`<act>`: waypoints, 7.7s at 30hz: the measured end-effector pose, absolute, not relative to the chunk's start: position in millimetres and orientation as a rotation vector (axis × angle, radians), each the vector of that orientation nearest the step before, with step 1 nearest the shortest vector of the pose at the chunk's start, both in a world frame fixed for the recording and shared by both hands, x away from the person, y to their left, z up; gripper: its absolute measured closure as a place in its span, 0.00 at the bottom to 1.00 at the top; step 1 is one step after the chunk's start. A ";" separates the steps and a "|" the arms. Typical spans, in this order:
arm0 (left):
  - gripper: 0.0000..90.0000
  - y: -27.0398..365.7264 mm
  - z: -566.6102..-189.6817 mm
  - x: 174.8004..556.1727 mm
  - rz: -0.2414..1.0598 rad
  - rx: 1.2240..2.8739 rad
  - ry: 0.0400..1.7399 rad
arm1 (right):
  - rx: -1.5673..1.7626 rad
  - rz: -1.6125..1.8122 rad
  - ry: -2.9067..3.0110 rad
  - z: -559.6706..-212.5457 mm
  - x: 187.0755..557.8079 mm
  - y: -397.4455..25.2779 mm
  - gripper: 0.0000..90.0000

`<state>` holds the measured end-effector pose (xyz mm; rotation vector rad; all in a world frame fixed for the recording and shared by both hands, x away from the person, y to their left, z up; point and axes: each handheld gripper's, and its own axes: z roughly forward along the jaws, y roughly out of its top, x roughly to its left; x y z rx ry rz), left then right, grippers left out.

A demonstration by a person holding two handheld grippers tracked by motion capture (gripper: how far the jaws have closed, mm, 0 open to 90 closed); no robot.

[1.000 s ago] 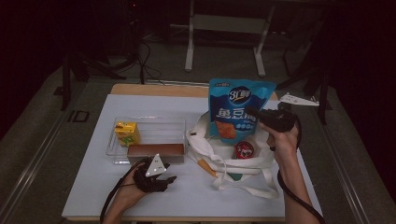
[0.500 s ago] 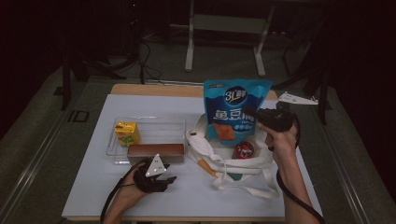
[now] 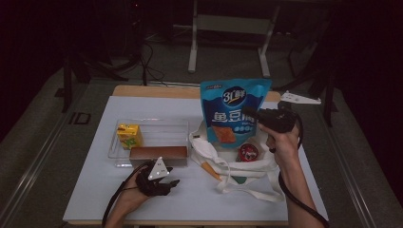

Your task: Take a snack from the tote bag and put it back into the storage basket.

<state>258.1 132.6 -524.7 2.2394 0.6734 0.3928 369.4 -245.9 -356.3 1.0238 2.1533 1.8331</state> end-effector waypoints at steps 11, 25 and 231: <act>0.53 132.2 -525.7 258.5 0.389 2.244 0.675 | 1.010 1.863 2.161 -350.7 366.5 -240.7 1.00; 0.53 131.8 -525.6 258.1 0.386 2.242 0.671 | 0.976 1.896 2.166 -338.2 362.5 -233.5 1.00; 0.52 137.7 -526.6 254.5 0.351 2.229 0.655 | 1.184 1.702 2.353 -422.4 417.6 -31.3 0.87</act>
